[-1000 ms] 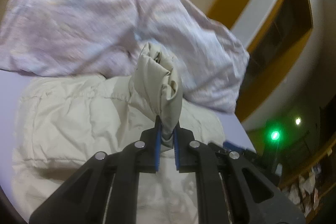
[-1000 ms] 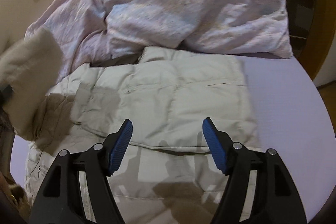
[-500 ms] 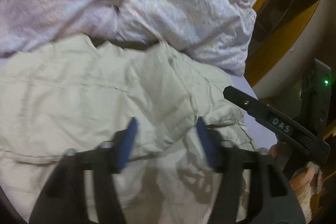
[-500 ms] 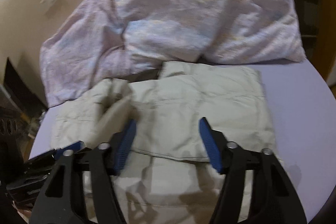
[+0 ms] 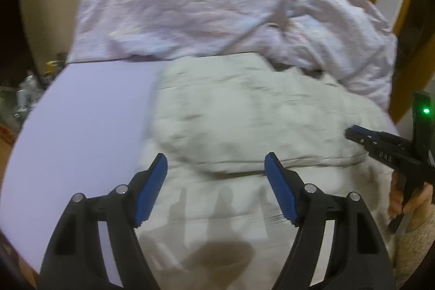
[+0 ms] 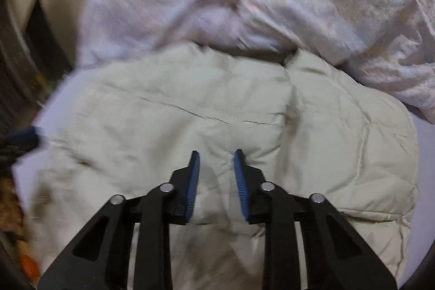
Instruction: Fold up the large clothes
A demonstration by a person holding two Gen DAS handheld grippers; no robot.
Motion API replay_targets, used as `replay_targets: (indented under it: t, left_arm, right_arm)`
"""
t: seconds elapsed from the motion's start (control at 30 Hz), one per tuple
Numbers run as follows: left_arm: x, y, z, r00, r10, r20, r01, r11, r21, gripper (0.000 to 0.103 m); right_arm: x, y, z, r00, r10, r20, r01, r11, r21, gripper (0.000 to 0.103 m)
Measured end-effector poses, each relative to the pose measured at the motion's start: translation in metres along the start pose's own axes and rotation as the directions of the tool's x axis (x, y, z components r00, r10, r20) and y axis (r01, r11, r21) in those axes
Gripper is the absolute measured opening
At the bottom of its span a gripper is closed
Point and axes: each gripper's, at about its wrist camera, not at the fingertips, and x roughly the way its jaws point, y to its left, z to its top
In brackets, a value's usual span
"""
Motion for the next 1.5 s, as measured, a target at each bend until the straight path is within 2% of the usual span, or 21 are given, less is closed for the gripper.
replay_targets:
  t: [0.03, 0.17, 0.43, 0.5, 0.57, 0.63, 0.73, 0.8, 1.1, 1.27, 1.4, 1.5]
  left_arm:
    - [0.000, 0.010, -0.003, 1.000, 0.018, -0.006, -0.018, 1.000, -0.007, 0.075]
    - [0.003, 0.030, -0.011, 0.999, 0.044, -0.030, -0.045, 0.999, -0.025, 0.075]
    - [0.005, 0.049, -0.024, 0.998, 0.027, -0.065, -0.031, 0.998, -0.058, 0.075]
    - [-0.001, 0.055, -0.028, 0.998, 0.013, -0.067, -0.017, 0.998, -0.067, 0.075]
    - [-0.007, 0.058, -0.032, 0.998, 0.007, -0.062, -0.011, 0.998, -0.067, 0.080]
    - [-0.014, 0.063, -0.036, 0.998, 0.005, -0.058, -0.009, 0.998, -0.069, 0.082]
    - [-0.025, 0.074, -0.046, 0.997, -0.023, -0.068, 0.018, 0.996, -0.082, 0.082]
    - [-0.030, 0.080, -0.052, 0.996, -0.048, -0.075, 0.041, 0.995, -0.094, 0.082]
    - [-0.042, 0.093, -0.088, 0.979, -0.148, -0.137, 0.130, 0.982, -0.135, 0.081]
    - [-0.040, 0.097, -0.104, 0.966, -0.196, -0.168, 0.166, 0.970, -0.180, 0.080]
    - [-0.040, 0.096, -0.115, 0.952, -0.247, -0.180, 0.208, 0.955, -0.213, 0.078]
    - [-0.039, 0.093, -0.123, 0.942, -0.277, -0.191, 0.231, 0.945, -0.230, 0.071]
  right_arm:
    - [0.012, -0.006, -0.001, 1.000, -0.018, -0.024, 0.018, 1.000, 0.016, 0.014]
    - [0.035, -0.024, 0.001, 0.998, -0.024, -0.056, 0.029, 0.995, 0.092, 0.010]
    - [0.034, -0.042, -0.001, 0.997, 0.058, -0.058, -0.047, 0.984, 0.170, 0.011]
    - [0.025, -0.049, -0.002, 0.990, 0.123, -0.064, -0.107, 0.971, 0.212, 0.023]
    - [0.008, -0.055, -0.009, 0.978, 0.199, -0.056, -0.179, 0.951, 0.251, 0.059]
    - [-0.020, -0.061, -0.020, 0.977, 0.210, -0.028, -0.197, 0.947, 0.252, 0.074]
    - [-0.055, -0.072, -0.041, 0.980, 0.197, -0.002, -0.192, 0.954, 0.230, 0.076]
    - [-0.080, -0.093, -0.062, 0.982, 0.191, -0.005, -0.182, 0.947, 0.265, 0.077]
    - [-0.137, -0.193, -0.149, 0.990, 0.118, -0.077, -0.064, 0.864, 0.499, 0.077]
    - [-0.147, -0.220, -0.192, 0.982, 0.162, -0.095, -0.077, 0.809, 0.582, 0.077]
    - [-0.145, -0.227, -0.212, 0.973, 0.210, -0.096, -0.110, 0.786, 0.609, 0.077]
    - [-0.144, -0.229, -0.221, 0.967, 0.239, -0.090, -0.133, 0.771, 0.623, 0.077]
